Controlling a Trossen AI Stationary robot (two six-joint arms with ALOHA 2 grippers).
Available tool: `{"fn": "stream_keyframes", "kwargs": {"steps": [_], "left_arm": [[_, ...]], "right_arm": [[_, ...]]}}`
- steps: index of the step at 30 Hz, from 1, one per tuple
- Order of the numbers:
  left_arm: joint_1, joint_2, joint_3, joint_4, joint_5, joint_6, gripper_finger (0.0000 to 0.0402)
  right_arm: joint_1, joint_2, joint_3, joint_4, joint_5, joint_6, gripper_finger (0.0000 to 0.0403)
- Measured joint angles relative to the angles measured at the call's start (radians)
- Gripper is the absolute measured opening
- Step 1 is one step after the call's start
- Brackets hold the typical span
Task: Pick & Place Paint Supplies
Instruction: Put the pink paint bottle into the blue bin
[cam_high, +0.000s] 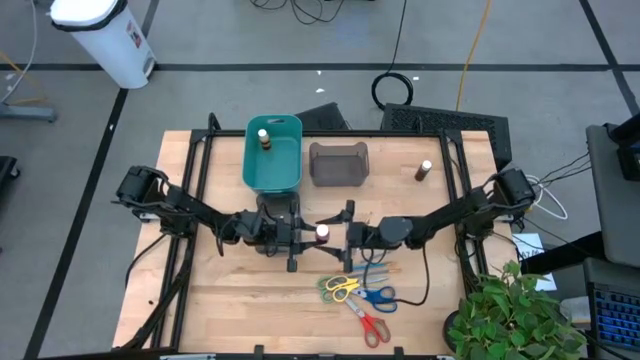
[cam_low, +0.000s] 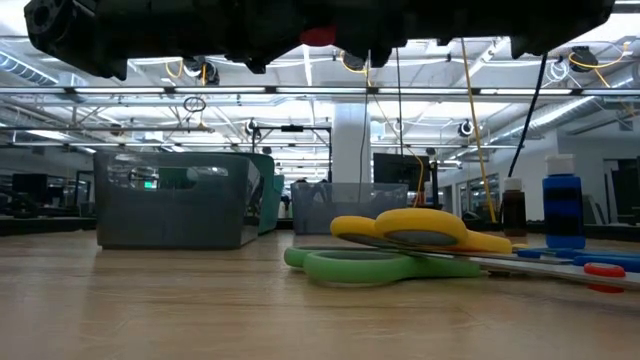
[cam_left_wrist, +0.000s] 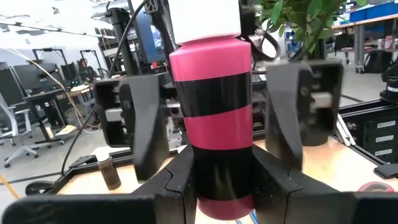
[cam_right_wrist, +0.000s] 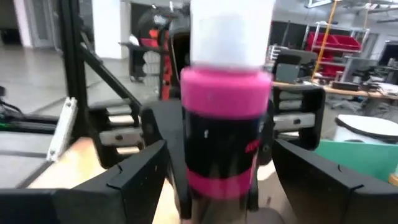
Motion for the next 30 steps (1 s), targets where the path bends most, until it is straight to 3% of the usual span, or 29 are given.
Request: {"fn": "stream_keyframes", "kwargs": {"steps": [16, 30], "left_arm": [[-0.002, 0.0, 0.0, -0.007, 0.001, -0.003, 0.0109], [-0.001, -0.001, 0.0, -0.012, -0.001, -0.021, 0.0109]], "right_arm": [[0.005, -0.082, 0.011, -0.161, 0.001, 0.068, 0.0271], [0.005, -0.083, 0.011, -0.154, 0.0, 0.066, 0.0147]]}}
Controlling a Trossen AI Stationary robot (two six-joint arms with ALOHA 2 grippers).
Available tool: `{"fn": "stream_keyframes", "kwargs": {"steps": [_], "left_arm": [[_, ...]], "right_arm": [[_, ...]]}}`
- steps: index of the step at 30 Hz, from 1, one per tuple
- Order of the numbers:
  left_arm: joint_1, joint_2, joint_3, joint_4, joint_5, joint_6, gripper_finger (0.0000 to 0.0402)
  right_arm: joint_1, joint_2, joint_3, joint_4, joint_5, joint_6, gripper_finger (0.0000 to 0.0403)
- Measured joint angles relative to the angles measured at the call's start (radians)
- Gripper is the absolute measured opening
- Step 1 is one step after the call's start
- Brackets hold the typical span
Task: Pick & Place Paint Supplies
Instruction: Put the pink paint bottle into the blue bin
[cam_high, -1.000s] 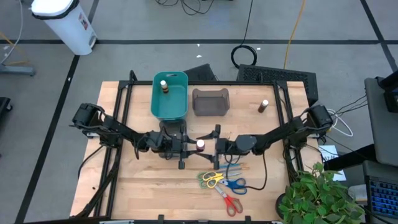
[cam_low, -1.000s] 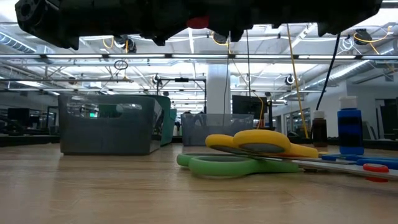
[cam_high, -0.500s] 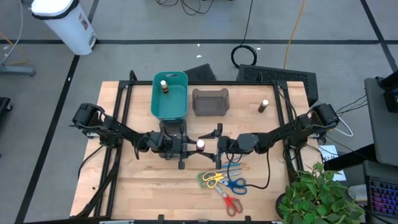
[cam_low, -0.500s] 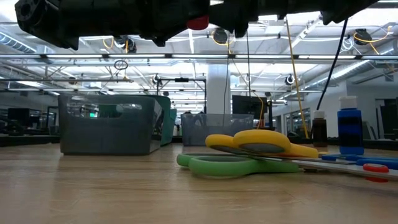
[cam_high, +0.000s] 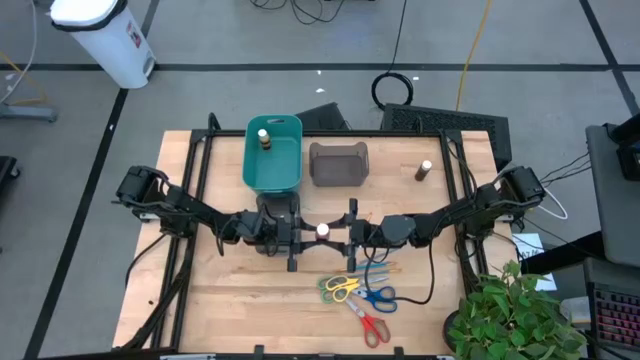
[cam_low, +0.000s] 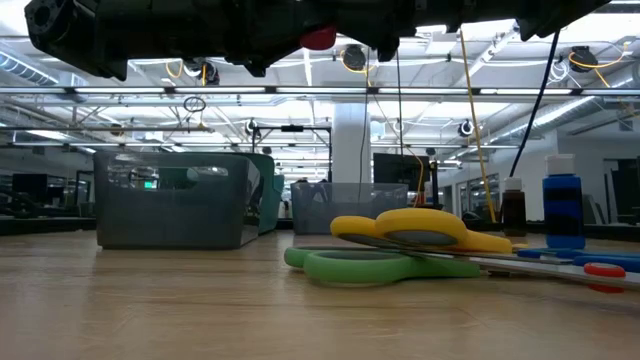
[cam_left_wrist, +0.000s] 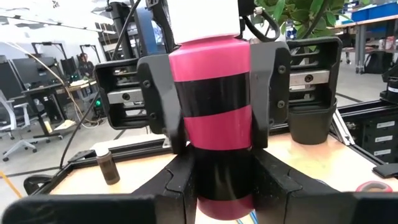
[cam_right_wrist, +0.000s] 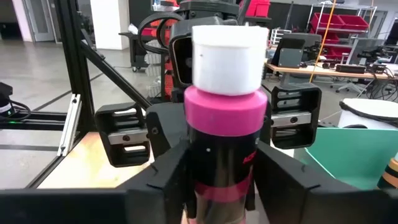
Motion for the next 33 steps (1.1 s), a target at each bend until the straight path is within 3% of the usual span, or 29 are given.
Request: {"fn": "stream_keyframes", "kwargs": {"steps": [6, 17, 33], "left_arm": [[0.0, 0.0, 0.0, -0.002, 0.0, -0.001, 0.0118], [0.0, -0.001, 0.0, -0.035, 0.003, -0.063, 0.0172], [0.0, -0.001, 0.0, -0.039, 0.003, -0.075, 0.0177]], "right_arm": [[0.0, 0.0, 0.0, 0.0, 0.0, 0.001, 0.0107], [0.0, 0.0, -0.001, -0.003, 0.0, 0.005, 0.0114], [0.0, 0.0, -0.001, 0.001, 0.0, 0.01, 0.0109]]}}
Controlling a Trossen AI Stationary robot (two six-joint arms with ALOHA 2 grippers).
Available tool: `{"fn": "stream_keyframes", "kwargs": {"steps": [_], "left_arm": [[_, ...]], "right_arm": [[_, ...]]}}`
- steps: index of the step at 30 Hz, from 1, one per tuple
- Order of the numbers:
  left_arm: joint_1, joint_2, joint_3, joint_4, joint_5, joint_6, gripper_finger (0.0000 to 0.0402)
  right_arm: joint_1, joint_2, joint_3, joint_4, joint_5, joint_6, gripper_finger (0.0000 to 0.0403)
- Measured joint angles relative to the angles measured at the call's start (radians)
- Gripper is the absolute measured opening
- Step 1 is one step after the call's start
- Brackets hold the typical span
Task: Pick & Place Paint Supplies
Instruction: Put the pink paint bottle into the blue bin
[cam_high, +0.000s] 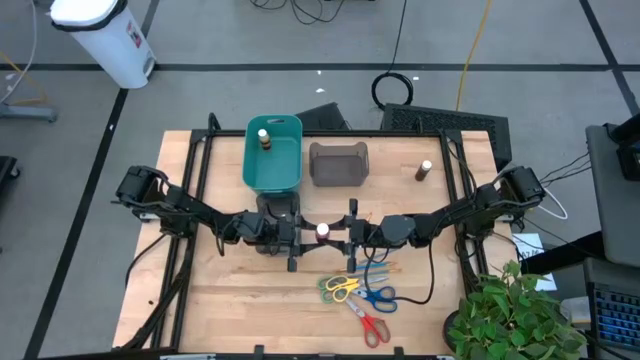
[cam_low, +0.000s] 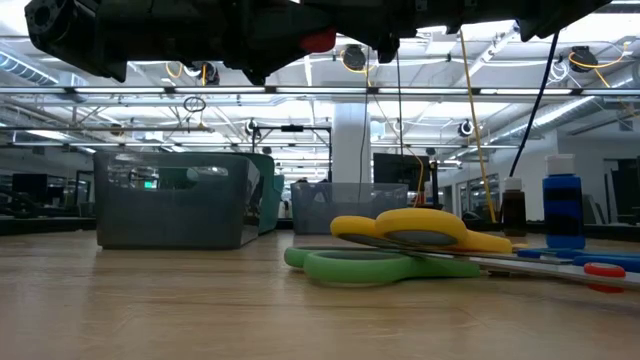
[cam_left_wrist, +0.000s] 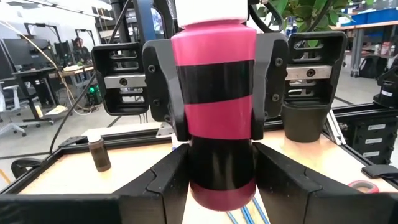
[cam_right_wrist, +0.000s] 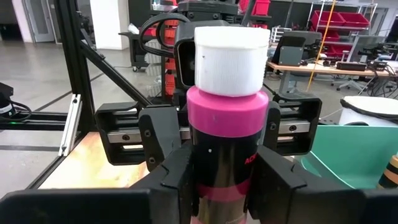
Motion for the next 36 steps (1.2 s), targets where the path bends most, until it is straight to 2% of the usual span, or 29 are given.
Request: {"fn": "stream_keyframes", "kwargs": {"steps": [27, 36], "left_arm": [[0.0, 0.002, 0.0, -0.024, 0.004, -0.004, 0.0175], [0.0, 0.002, 0.0, -0.023, -0.002, -0.009, 0.0175]], "right_arm": [[0.031, -0.198, 0.0, -0.356, 0.007, 0.011, 0.0107], [0.037, -0.215, 0.0, -0.424, 0.006, 0.011, 0.0103]]}}
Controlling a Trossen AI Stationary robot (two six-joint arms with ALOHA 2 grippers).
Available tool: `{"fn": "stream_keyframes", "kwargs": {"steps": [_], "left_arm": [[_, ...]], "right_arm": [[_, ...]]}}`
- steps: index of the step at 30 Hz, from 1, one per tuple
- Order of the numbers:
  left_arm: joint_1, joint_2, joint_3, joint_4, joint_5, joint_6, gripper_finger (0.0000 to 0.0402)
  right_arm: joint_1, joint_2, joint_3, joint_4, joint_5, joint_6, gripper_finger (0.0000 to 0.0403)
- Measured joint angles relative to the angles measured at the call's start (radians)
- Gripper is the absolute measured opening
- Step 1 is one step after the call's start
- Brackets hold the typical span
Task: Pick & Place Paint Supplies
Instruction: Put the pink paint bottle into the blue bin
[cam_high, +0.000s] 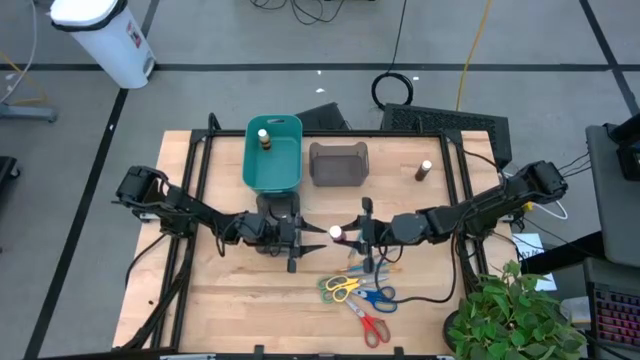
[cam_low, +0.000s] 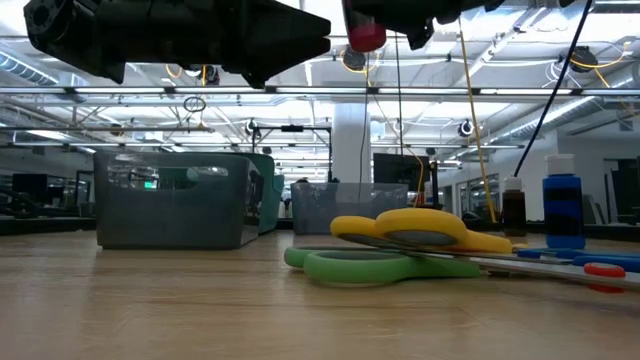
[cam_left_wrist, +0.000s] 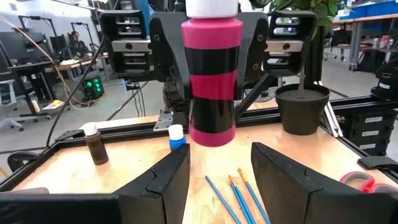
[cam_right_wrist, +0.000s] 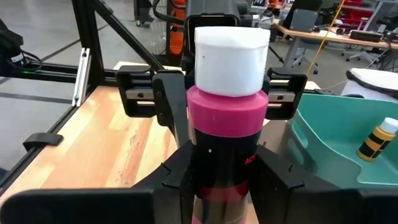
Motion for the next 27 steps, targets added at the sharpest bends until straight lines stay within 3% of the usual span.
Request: {"fn": "stream_keyframes", "kwargs": {"steps": [2, 4, 6, 10, 14, 18, 21, 27], "left_arm": [[-0.001, 0.0, 0.005, -0.009, -0.044, -0.042, 0.0175], [0.0, -0.025, 0.037, -0.127, -0.091, -0.082, 0.018], [0.007, -0.075, 0.114, -0.39, -0.109, -0.087, 0.0192], [0.018, -0.114, 0.4, -1.046, -0.141, -0.145, 0.0234], [0.021, -0.116, 0.678, -1.424, -0.123, -0.137, 0.0287], [0.021, -0.114, 0.831, -1.556, -0.004, -0.109, 0.0329], [0.02, -0.115, 0.876, -1.585, 0.076, -0.098, 0.0346], [0.021, -0.097, 0.875, -1.674, 0.069, -0.102, 0.0351]], "right_arm": [[-0.004, 0.005, 0.0, -0.022, 0.0, 0.015, 0.0102], [-0.009, 0.009, 0.0, -0.059, -0.002, 0.053, 0.01], [-0.01, 0.007, 0.0, -0.077, 0.0, 0.085, 0.0099], [-0.012, 0.025, 0.0, -0.092, -0.002, 0.096, 0.01], [-0.023, 0.049, 0.001, -0.09, -0.002, 0.097, 0.01], [-0.042, 0.092, 0.0, -0.091, -0.003, 0.097, 0.0101], [-0.057, 0.122, 0.0, -0.03, -0.006, 0.097, 0.0102], [-0.069, 0.16, 0.0, 0.057, -0.008, 0.072, 0.0103]]}}
